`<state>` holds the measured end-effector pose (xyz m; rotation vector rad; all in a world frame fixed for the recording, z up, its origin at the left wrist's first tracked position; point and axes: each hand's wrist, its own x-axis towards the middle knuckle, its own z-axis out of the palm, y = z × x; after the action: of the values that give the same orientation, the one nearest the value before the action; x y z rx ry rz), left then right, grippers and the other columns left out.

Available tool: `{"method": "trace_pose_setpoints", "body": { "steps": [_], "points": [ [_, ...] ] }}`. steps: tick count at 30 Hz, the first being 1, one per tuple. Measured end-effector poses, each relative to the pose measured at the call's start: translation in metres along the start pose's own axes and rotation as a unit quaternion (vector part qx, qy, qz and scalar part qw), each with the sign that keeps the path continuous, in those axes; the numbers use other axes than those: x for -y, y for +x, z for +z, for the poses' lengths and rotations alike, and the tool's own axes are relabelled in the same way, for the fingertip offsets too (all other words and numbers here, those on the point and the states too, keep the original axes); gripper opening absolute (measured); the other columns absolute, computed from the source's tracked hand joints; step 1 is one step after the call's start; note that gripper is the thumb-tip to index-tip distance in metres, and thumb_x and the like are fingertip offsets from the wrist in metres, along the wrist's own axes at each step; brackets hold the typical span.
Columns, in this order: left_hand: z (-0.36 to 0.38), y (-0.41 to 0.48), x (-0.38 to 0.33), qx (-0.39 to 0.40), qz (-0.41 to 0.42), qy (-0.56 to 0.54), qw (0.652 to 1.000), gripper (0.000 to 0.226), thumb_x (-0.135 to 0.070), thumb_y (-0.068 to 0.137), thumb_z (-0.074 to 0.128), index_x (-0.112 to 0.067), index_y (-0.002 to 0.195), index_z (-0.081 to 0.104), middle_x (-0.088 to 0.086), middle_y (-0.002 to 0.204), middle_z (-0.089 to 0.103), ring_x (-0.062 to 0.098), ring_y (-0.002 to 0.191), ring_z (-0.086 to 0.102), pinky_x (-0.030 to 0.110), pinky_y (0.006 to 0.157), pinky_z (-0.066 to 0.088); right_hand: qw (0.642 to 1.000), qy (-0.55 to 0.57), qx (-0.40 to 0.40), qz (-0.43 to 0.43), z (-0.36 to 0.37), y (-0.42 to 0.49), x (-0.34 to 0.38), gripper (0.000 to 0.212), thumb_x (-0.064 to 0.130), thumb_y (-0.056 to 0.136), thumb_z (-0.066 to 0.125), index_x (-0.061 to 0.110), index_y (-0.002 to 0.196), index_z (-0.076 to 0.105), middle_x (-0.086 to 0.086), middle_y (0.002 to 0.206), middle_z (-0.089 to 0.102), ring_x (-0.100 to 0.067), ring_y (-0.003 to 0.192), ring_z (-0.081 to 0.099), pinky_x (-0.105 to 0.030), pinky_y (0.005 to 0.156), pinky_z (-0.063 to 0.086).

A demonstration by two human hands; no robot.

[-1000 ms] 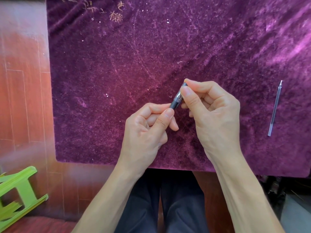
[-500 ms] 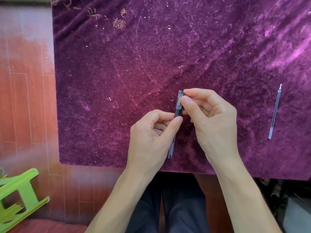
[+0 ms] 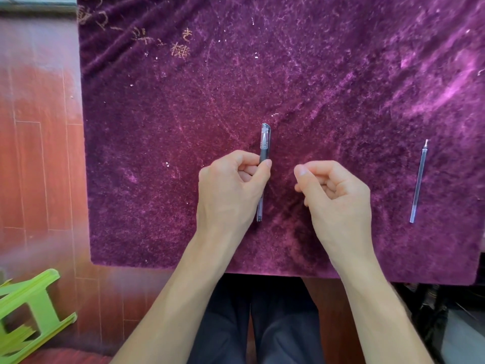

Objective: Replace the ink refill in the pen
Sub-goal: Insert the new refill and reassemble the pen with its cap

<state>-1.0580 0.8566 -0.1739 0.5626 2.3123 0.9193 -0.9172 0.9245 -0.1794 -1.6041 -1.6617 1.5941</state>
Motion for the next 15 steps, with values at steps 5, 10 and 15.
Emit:
{"method": "trace_pose_setpoints", "body": {
  "steps": [5, 10, 15],
  "points": [
    [0.005, 0.004, -0.001, -0.005, 0.009, 0.027, 1.000, 0.021, -0.034, 0.086, 0.078, -0.020, 0.101, 0.077, -0.014, 0.068, 0.069, -0.001, 0.062, 0.064, 0.007, 0.068, 0.052, 0.997, -0.047, 0.026, 0.052, -0.011, -0.034, -0.017, 0.036, 0.031, 0.104, 0.069, 0.024, 0.069, 0.067, -0.002, 0.066, 0.069, -0.001, 0.052, 0.055, -0.012, 0.053, 0.044],
    [0.011, 0.004, -0.003, -0.010, 0.013, 0.037, 0.999, 0.019, -0.029, 0.086, 0.077, -0.018, 0.101, 0.075, -0.009, 0.072, 0.071, 0.005, 0.062, 0.067, 0.026, 0.072, 0.059, 0.991, -0.076, 0.040, 0.101, -0.012, -0.057, -0.034, 0.043, 0.037, 0.103, 0.068, 0.024, 0.062, 0.064, 0.005, 0.055, 0.066, -0.003, 0.048, 0.055, -0.014, 0.052, 0.044],
    [0.013, 0.004, -0.003, -0.018, 0.002, 0.040, 0.999, 0.017, -0.029, 0.085, 0.077, -0.019, 0.099, 0.074, -0.007, 0.074, 0.072, 0.009, 0.063, 0.067, 0.027, 0.071, 0.059, 0.990, -0.098, 0.036, 0.092, -0.015, -0.072, -0.039, 0.046, 0.041, 0.101, 0.066, 0.022, 0.059, 0.061, -0.003, 0.056, 0.064, -0.021, 0.053, 0.059, -0.015, 0.049, 0.043]
  ]
}}
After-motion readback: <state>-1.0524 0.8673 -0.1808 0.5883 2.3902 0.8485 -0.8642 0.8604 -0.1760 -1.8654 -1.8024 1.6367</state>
